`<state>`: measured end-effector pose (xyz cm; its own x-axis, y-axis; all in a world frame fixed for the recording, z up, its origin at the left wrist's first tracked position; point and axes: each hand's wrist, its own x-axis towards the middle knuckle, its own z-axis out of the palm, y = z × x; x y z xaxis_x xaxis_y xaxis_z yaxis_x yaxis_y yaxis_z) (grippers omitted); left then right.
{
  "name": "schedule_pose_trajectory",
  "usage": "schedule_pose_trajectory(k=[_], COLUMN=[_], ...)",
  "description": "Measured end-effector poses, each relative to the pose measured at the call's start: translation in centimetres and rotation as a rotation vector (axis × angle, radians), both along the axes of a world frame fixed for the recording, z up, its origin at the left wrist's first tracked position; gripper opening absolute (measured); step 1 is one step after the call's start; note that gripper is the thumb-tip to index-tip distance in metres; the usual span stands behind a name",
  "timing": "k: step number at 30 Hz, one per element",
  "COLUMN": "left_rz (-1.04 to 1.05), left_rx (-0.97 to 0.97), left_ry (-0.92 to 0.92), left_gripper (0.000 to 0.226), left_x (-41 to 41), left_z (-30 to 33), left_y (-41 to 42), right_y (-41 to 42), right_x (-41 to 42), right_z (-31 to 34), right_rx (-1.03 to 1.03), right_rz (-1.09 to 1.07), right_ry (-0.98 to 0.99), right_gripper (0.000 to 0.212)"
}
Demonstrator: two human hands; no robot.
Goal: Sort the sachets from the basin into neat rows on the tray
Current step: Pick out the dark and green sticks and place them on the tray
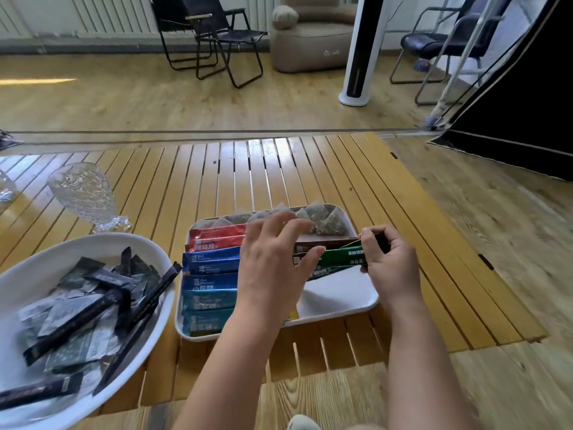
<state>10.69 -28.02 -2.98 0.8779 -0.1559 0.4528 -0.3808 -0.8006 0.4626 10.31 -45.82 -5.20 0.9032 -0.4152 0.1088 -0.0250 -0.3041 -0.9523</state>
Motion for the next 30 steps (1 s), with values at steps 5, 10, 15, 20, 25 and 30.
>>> schedule_pose_trajectory(k=[5,10,15,20,25,30], left_rz=[-0.168,-0.061,-0.063,-0.104,-0.088,-0.049], left_rx=[0.287,0.354,0.218,0.177,0.261,0.325], left_ry=[0.098,0.281,0.313,0.340,0.342,0.347], left_gripper=[0.074,0.083,0.087,0.067,0.050,0.064], left_x=[-1.7,-1.9,-1.3,-1.1,-1.1,-1.0], left_z=[-1.6,-2.5,-2.1,-2.2,-1.9,-1.3], left_y=[-3.6,-4.9,-4.8,-4.2,-3.7,-3.5], right_y=[0.4,0.9,0.8,1.2,1.3,1.2], right_x=[0.9,1.3,1.0,1.1,0.9,0.8], right_z=[-0.7,-0.9,-0.5,-0.2,0.1,0.1], right_rx=[-0.172,-0.417,-0.539,-0.621,-0.646,-0.591], right_rz=[-0.031,0.075,0.072,0.102,0.117,0.080], right_ry=[-0.006,0.144,0.280,0.353,0.370,0.298], right_gripper=[0.012,0.018,0.017,0.034,0.031,0.028])
